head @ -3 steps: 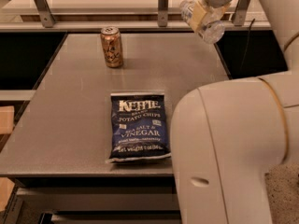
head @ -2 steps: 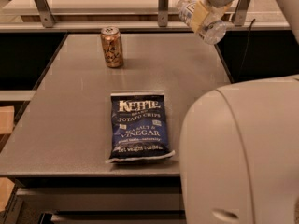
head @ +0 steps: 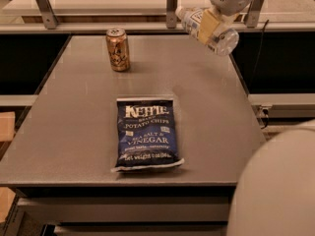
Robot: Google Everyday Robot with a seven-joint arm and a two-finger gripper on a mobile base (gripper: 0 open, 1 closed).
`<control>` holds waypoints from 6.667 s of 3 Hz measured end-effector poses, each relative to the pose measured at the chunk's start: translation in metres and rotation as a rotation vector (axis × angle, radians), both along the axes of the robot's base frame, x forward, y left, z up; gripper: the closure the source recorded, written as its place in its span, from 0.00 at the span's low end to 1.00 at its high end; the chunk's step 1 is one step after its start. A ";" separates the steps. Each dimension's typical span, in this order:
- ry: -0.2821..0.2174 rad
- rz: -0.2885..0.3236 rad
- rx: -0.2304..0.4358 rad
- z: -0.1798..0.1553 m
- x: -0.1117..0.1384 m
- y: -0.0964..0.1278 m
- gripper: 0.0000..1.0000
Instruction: Move blue plastic bottle near blue chip bag
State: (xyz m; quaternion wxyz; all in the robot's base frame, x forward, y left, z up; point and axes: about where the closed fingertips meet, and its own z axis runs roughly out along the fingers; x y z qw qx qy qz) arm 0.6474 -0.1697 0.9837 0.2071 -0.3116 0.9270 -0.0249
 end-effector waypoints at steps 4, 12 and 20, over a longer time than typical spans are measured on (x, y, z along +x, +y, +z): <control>0.107 0.092 0.028 -0.036 -0.046 0.049 1.00; 0.235 0.071 0.123 -0.110 -0.068 0.055 1.00; 0.280 0.089 0.076 -0.130 -0.061 0.061 0.00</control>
Offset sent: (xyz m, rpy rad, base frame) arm -0.0650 0.0508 -0.0164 -0.0575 0.0852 0.0780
